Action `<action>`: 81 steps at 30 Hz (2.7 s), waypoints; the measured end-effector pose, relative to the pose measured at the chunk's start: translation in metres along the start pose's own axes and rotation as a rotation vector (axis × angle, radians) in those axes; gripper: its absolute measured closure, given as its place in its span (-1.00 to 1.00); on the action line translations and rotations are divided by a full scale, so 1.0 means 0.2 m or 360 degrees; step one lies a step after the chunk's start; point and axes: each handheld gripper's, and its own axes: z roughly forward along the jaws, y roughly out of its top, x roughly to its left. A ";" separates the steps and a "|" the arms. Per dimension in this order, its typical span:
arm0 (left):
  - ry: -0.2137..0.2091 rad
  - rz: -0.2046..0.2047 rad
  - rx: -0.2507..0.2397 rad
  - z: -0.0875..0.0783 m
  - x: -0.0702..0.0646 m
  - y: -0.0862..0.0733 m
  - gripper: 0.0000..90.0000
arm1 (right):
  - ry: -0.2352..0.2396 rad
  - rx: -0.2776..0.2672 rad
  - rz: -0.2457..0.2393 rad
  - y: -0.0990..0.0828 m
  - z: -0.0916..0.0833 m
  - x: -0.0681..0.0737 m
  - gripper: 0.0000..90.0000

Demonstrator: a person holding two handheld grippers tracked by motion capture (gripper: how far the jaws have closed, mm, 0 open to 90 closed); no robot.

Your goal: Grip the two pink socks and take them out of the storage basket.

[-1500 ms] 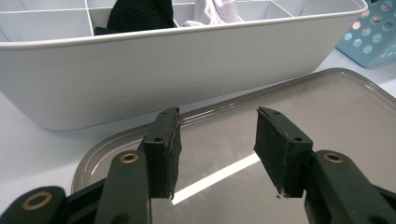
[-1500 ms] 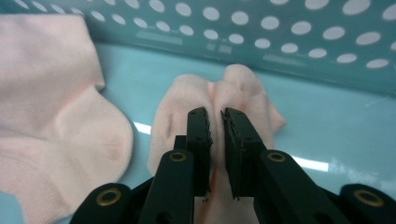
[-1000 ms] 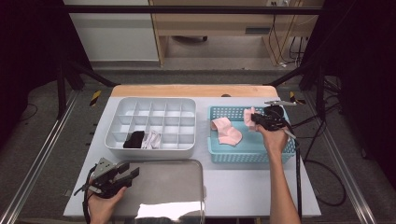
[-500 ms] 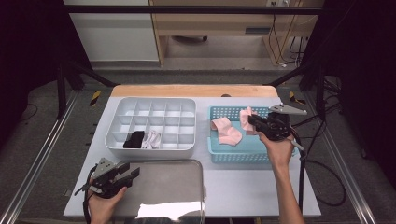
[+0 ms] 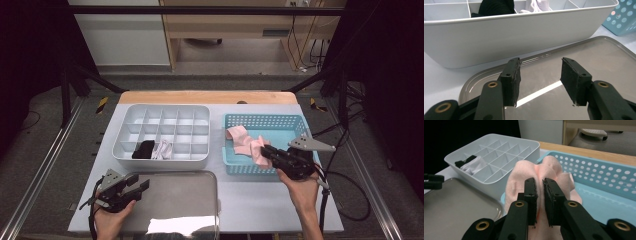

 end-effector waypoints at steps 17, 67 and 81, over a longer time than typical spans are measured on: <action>0.0003 0.0009 -0.0007 -0.01 0.00 0.00 0.08 | 0.0107 0.0158 0.0009 -0.27 -0.02 0.11 0.78; 0.0012 0.0005 0.0009 0.00 0.00 0.00 0.03 | -0.0098 0.0087 -0.0010 -0.24 0.06 0.10 0.04; 0.0015 0.0002 0.0010 0.00 0.01 0.00 0.04 | -0.0184 -0.0007 0.0012 0.02 0.19 0.02 -0.19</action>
